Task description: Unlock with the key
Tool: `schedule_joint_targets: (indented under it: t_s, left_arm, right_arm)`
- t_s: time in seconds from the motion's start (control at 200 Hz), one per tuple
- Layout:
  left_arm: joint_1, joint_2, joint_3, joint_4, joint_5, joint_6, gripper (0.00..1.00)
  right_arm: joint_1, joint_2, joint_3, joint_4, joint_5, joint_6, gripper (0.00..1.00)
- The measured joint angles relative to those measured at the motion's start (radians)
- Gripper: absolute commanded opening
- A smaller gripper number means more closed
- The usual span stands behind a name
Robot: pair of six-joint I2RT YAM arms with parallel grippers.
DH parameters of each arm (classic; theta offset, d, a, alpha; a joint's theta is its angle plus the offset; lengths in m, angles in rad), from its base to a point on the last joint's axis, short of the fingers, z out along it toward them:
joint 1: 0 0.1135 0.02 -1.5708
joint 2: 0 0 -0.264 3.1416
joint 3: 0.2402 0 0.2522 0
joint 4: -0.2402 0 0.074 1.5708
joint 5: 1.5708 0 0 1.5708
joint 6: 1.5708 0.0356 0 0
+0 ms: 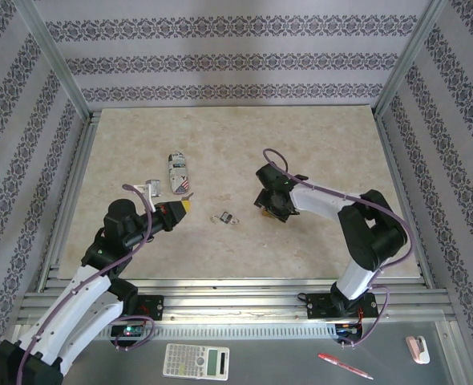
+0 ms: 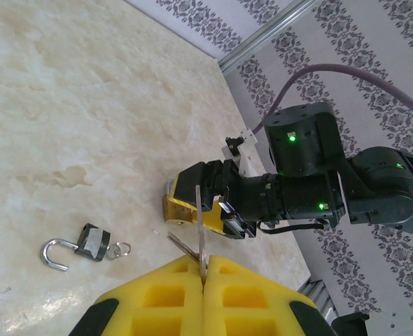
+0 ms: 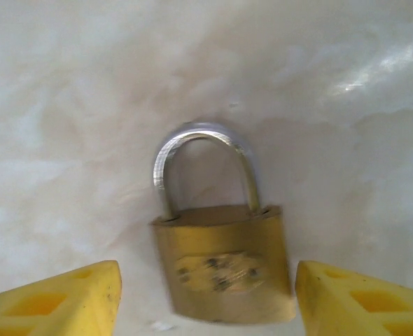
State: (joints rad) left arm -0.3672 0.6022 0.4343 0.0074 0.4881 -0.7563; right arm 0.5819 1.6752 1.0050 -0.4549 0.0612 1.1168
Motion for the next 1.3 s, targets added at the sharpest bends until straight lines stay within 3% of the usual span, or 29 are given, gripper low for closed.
schedule_joint_targets:
  t_s: [0.115,0.19,0.26,0.325,0.41,0.565,0.749,0.984,1.299]
  left_arm:
    - [0.0,-0.037,0.0,-0.001,-0.002,0.0,0.0]
    - [0.0,-0.05,0.0,-0.002,-0.003,0.0,0.0]
    - [0.0,-0.055,0.0,-0.002,-0.003,-0.001,0.0]
    - [0.0,-0.055,0.0,-0.002,-0.003,-0.004,0.0]
    - [0.0,-0.053,0.0,-0.002,-0.003,-0.004,0.0]
    - [0.0,-0.038,0.0,-0.002,-0.003,-0.003,0.0]
    - [0.0,-0.034,0.006,-0.008,-0.004,-0.003,0.0]
    - [0.0,-0.045,0.021,-0.034,-0.016,0.001,0.0]
    - [0.0,-0.048,0.024,-0.055,-0.029,0.009,0.0]
  right_arm:
    - [0.034,-0.11,-0.005,0.003,-0.002,-0.009,0.71]
    - [0.053,-0.207,-0.014,-0.014,0.002,-0.028,0.66]
    - [0.064,-0.295,-0.023,-0.068,0.023,-0.071,0.46]
    - [0.056,-0.362,-0.036,-0.126,0.057,-0.124,0.17]
    - [0.02,-0.401,-0.055,-0.205,0.091,-0.218,0.0]
    - [-0.015,-0.345,-0.074,-0.291,0.132,-0.381,0.0]
    - [0.0,-0.148,-0.06,-0.277,0.128,-0.514,0.0]
    - [0.023,0.027,0.011,-0.241,0.114,-0.564,0.0]
    - [0.032,0.083,0.081,-0.215,0.095,-0.579,0.0]
